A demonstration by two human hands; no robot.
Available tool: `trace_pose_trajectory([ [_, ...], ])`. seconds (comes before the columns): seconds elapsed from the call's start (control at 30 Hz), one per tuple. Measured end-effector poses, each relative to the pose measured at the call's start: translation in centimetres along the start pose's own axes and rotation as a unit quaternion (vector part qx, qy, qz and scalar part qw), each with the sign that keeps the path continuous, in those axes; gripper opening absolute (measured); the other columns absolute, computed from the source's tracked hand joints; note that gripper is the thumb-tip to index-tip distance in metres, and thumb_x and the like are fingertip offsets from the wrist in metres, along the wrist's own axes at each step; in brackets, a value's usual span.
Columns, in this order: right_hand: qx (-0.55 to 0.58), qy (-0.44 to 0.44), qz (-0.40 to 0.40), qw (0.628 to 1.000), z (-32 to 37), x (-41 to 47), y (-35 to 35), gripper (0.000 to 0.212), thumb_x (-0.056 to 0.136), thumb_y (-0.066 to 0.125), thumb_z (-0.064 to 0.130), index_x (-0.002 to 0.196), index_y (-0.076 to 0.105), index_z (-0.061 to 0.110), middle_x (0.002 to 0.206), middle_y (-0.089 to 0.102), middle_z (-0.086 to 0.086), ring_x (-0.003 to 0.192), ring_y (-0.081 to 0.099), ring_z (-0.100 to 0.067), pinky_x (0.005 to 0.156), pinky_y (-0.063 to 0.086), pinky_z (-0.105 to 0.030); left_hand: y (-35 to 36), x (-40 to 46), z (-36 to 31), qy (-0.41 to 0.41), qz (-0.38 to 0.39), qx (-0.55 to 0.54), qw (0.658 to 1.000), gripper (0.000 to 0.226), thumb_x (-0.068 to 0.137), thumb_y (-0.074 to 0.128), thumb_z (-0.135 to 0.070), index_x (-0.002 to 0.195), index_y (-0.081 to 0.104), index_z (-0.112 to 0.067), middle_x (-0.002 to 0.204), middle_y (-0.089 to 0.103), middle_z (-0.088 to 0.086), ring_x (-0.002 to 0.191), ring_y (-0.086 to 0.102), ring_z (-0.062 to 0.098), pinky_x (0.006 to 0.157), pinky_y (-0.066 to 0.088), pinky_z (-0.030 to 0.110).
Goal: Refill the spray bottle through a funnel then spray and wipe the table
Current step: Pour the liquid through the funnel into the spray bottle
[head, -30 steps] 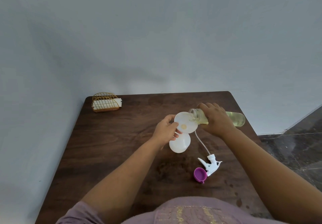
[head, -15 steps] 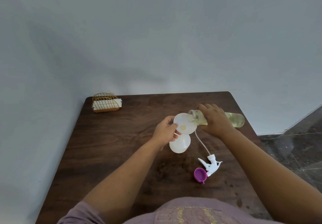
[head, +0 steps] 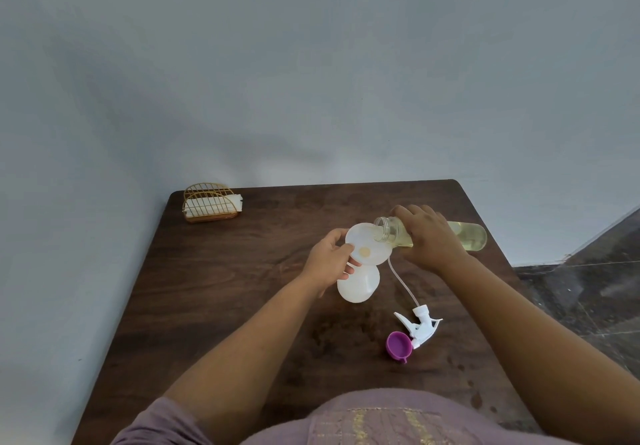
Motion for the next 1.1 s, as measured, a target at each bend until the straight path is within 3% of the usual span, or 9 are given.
trace_pose_trajectory([
  [1.1, -0.009, -0.006, -0.004, 1.000, 0.25, -0.02, -0.51, 0.057, 0.067, 0.075, 0.023, 0.118, 0.052, 0.019, 0.104, 0.059, -0.001, 0.098, 0.052, -0.028, 0.084, 0.045, -0.041, 0.08, -0.11, 0.01, -0.003, -0.001, 0.007, 1.000, 0.026, 0.099, 0.049, -0.021, 0.125, 0.053, -0.026, 0.098, 0.069, 0.001, 0.076, 0.065, 0.015, 0.076, 0.058, 0.033],
])
Point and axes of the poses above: each hand's wrist, its own x-axis towards the middle knuckle, its own y-axis out of the palm, z = x × y, the point moved 4 cm from there along x, towards the middle knuckle
